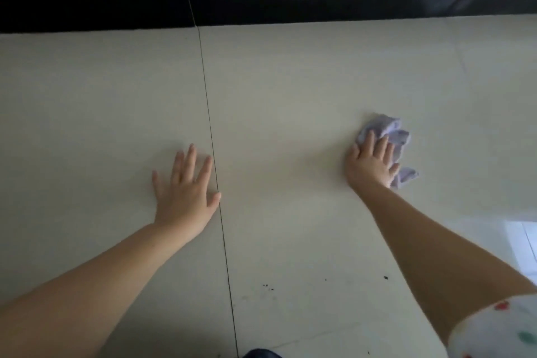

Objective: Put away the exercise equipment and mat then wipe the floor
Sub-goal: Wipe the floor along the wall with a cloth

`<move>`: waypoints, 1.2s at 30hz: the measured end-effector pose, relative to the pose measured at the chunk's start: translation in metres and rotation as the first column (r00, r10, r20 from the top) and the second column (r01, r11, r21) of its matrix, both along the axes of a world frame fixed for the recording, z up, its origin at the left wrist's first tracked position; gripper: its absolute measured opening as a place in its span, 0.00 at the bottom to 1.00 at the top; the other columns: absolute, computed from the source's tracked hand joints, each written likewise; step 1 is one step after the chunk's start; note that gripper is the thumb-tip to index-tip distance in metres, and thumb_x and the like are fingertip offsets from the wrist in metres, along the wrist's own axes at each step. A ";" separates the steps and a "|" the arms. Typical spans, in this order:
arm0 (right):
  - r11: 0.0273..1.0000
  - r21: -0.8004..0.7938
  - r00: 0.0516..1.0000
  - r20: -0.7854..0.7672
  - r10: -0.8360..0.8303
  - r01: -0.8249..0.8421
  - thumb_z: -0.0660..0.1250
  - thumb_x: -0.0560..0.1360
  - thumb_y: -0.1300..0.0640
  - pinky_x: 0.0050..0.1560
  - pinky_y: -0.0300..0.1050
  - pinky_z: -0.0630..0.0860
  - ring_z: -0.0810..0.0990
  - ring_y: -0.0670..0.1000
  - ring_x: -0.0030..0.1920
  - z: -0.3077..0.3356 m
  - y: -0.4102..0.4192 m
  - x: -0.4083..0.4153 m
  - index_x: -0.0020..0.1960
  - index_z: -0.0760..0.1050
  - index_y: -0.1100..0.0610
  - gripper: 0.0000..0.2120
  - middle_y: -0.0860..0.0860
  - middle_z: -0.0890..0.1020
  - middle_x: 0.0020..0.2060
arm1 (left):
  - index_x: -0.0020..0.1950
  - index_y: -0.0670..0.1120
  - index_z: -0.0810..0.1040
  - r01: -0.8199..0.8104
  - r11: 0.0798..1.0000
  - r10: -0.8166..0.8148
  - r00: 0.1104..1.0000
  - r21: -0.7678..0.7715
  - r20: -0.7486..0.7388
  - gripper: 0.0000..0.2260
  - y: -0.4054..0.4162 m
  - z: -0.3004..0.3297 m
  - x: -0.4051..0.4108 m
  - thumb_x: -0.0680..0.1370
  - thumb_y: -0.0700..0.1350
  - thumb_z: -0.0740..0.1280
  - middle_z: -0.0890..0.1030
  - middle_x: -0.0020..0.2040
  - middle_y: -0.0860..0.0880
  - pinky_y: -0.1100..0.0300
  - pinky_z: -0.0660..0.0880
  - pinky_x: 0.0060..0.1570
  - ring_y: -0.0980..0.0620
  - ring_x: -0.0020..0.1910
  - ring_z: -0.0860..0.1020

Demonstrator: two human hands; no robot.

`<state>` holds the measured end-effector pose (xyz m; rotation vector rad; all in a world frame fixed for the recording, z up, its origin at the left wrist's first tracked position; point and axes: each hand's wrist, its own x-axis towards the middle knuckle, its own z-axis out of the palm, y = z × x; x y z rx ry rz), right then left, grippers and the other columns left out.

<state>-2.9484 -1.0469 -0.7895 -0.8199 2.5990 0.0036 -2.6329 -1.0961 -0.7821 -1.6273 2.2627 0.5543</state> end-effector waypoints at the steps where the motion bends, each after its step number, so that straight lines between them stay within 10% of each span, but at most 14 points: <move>1: 0.993 -0.030 0.993 -0.003 0.116 -0.116 0.49 0.81 0.45 0.74 0.59 0.41 0.44 0.53 0.77 -0.003 0.001 0.032 0.78 0.47 0.48 0.27 0.52 0.47 0.78 | 0.78 0.53 0.44 -0.006 0.999 0.006 1.000 0.031 0.000 0.32 0.008 -0.001 0.001 0.79 0.58 0.56 0.36 0.78 0.49 0.35 0.48 0.70 0.47 0.77 0.40; 6: 0.748 -0.100 0.738 0.116 0.664 -0.657 0.43 0.82 0.44 0.74 0.58 0.35 0.35 0.49 0.76 -0.001 0.022 0.198 0.78 0.44 0.47 0.26 0.48 0.40 0.77 | 0.78 0.53 0.45 -0.037 0.994 0.034 0.999 0.105 0.030 0.32 0.020 0.005 0.006 0.80 0.54 0.58 0.38 0.78 0.48 0.36 0.49 0.70 0.47 0.77 0.40; 10: 0.537 -0.127 0.529 0.091 0.843 -0.834 0.36 0.78 0.43 0.75 0.57 0.40 0.43 0.51 0.77 -0.001 0.035 0.157 0.78 0.48 0.48 0.29 0.49 0.46 0.78 | 0.78 0.52 0.46 0.010 0.994 -0.019 0.996 0.107 0.082 0.30 0.022 0.009 0.011 0.80 0.53 0.57 0.38 0.78 0.47 0.37 0.48 0.70 0.47 0.77 0.41; 15: 0.937 0.025 0.936 0.044 0.348 -0.349 0.44 0.81 0.42 0.75 0.58 0.43 0.40 0.51 0.77 0.000 0.078 -0.016 0.78 0.44 0.47 0.27 0.50 0.42 0.78 | 0.78 0.51 0.44 0.153 0.981 -0.169 0.976 0.121 0.138 0.30 0.023 0.014 0.006 0.80 0.54 0.55 0.38 0.78 0.46 0.35 0.51 0.69 0.47 0.77 0.42; 19: 0.995 0.104 0.996 0.085 0.002 -0.011 0.46 0.82 0.45 0.75 0.60 0.41 0.40 0.53 0.77 0.008 0.094 -0.038 0.78 0.43 0.50 0.27 0.53 0.42 0.78 | 0.78 0.51 0.45 0.212 0.962 -0.238 0.960 0.173 0.149 0.29 0.021 0.021 -0.011 0.80 0.53 0.55 0.39 0.78 0.47 0.34 0.49 0.69 0.48 0.77 0.42; 27: 0.764 -0.076 0.752 0.139 0.644 -0.640 0.42 0.81 0.44 0.74 0.61 0.38 0.34 0.53 0.76 0.004 0.095 0.201 0.78 0.43 0.50 0.27 0.50 0.37 0.76 | 0.78 0.50 0.43 0.110 0.975 -0.150 0.968 0.195 0.203 0.31 0.026 0.020 -0.027 0.79 0.42 0.55 0.36 0.78 0.48 0.36 0.47 0.71 0.49 0.77 0.39; 31: 0.508 -0.119 0.498 0.101 0.861 -0.853 0.41 0.80 0.45 0.75 0.59 0.45 0.49 0.53 0.77 -0.001 0.109 0.162 0.77 0.52 0.50 0.27 0.51 0.52 0.77 | 0.78 0.51 0.46 0.126 0.962 -0.171 0.969 0.243 0.176 0.31 0.014 0.026 -0.022 0.79 0.41 0.56 0.38 0.78 0.50 0.38 0.48 0.72 0.50 0.77 0.42; 34: 0.661 -0.023 0.653 0.137 0.745 -0.750 0.47 0.77 0.44 0.64 0.67 0.67 0.67 0.58 0.71 0.001 0.118 0.087 0.72 0.67 0.53 0.28 0.56 0.68 0.72 | 0.78 0.51 0.47 0.163 0.950 -0.216 0.959 0.266 0.184 0.29 0.011 0.029 -0.020 0.80 0.43 0.55 0.39 0.78 0.49 0.40 0.49 0.73 0.49 0.77 0.43; 36: 0.794 0.010 0.793 0.066 0.606 -0.608 0.44 0.79 0.41 0.72 0.64 0.55 0.54 0.56 0.76 0.001 0.122 0.025 0.77 0.53 0.53 0.30 0.54 0.54 0.77 | 0.78 0.50 0.46 0.178 0.944 -0.237 0.952 0.276 0.194 0.29 0.012 0.030 -0.021 0.80 0.45 0.56 0.39 0.78 0.47 0.41 0.52 0.73 0.47 0.77 0.44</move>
